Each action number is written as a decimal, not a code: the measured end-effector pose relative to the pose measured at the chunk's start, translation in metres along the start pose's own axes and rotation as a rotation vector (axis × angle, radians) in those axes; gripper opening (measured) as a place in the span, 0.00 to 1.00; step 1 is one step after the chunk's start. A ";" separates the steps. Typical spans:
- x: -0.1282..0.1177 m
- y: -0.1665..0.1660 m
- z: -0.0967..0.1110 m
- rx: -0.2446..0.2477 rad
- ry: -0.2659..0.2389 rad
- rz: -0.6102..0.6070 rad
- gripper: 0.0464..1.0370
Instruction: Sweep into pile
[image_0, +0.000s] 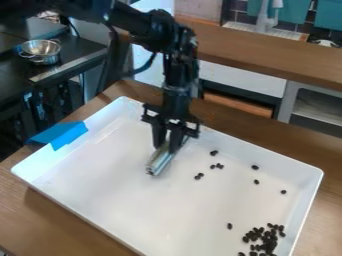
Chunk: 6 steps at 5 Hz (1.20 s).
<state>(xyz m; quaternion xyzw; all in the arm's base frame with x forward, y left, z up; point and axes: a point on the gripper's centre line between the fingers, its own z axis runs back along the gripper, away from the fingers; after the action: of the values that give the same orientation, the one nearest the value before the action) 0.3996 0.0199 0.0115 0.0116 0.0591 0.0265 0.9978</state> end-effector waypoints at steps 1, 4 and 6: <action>-0.001 -0.016 -0.001 0.005 -0.003 -0.009 0.29; -0.007 -0.054 -0.008 0.010 -0.008 -0.043 0.29; -0.010 -0.065 -0.011 0.020 -0.009 -0.059 0.29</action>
<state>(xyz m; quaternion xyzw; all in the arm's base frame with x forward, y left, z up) 0.3914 -0.0454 0.0001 0.0197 0.0554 -0.0036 0.9983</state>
